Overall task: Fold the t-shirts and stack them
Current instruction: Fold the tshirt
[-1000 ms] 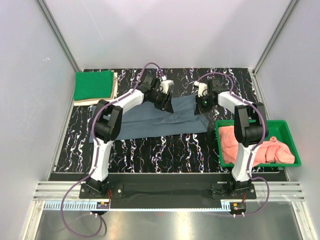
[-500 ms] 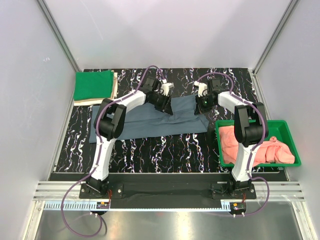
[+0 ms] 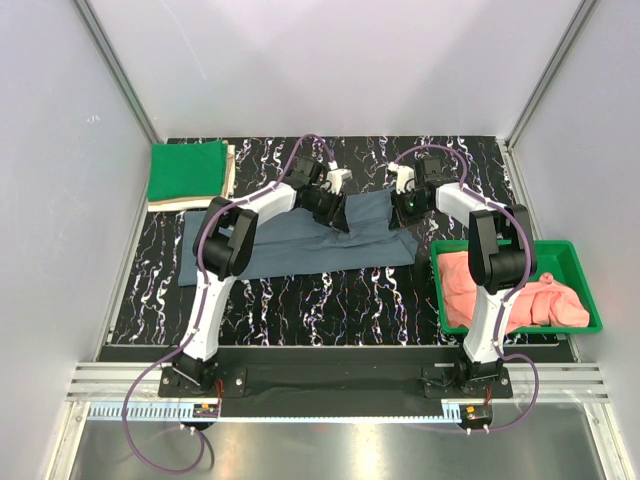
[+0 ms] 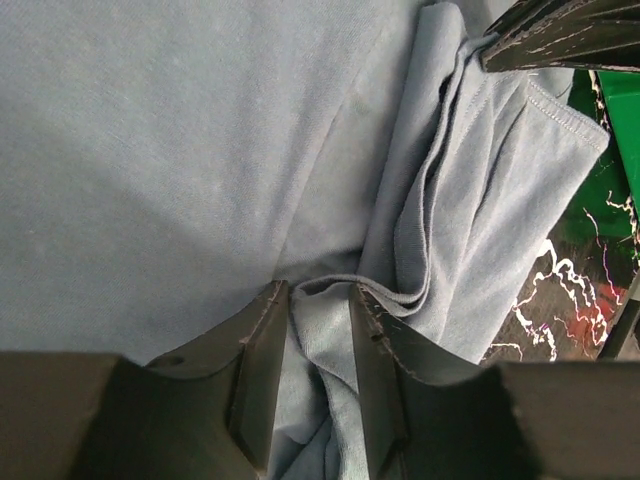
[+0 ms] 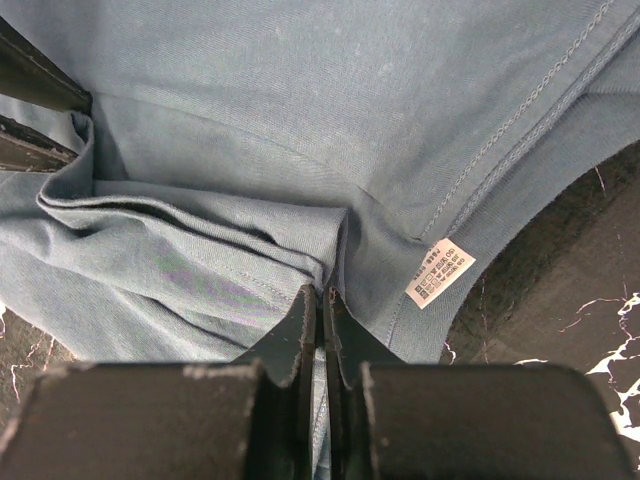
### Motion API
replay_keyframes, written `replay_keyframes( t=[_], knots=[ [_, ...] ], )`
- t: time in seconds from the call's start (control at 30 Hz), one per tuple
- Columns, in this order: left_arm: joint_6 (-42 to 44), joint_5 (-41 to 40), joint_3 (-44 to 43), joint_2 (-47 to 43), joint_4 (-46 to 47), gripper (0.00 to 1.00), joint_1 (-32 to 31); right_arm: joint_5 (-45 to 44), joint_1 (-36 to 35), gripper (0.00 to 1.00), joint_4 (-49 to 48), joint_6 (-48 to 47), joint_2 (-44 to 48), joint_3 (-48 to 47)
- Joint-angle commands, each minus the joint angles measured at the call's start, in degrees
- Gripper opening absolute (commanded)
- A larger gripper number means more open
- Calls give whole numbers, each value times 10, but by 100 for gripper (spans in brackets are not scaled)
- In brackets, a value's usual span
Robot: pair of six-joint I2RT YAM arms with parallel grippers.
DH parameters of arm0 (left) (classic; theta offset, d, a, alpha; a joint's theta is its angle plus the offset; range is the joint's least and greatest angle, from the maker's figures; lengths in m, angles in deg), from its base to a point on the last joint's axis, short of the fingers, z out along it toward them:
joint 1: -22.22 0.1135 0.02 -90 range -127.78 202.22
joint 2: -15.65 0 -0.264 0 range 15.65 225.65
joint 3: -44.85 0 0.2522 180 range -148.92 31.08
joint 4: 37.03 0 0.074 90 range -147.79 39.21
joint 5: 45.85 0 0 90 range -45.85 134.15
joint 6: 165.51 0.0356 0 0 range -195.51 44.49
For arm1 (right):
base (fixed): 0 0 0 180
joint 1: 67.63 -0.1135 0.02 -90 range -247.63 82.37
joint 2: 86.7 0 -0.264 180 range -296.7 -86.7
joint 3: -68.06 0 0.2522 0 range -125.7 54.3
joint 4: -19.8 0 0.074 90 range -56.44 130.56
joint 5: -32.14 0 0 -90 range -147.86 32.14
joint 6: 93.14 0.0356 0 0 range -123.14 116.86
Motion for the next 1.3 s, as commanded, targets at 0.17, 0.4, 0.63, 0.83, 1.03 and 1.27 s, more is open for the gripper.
replay_keyframes(
  t=[0.17, 0.4, 0.63, 0.83, 1.03, 1.27],
  knots=[
    [-1, -2, -18, -3, 12, 7, -8, 8, -5, 0, -10, -4, 3, -15],
    [-38, -20, -11, -43, 15, 0, -10, 2, -6, 0, -10, 12, 11, -26],
    [-85, -97, 9, -90, 36, 0, -9, 2, -6, 0, -31, 35, 13, -42],
    [-98, -130, 18, -108, 52, 0, -3, 10, -6, 0, -57, 48, -2, -72],
    [-103, -153, 34, -107, 69, 0, 8, 21, -6, 0, -86, 57, -35, -106],
    [-107, -196, 62, -116, 85, 0, 20, 32, -6, 1, -129, 78, -65, -130]
  ],
)
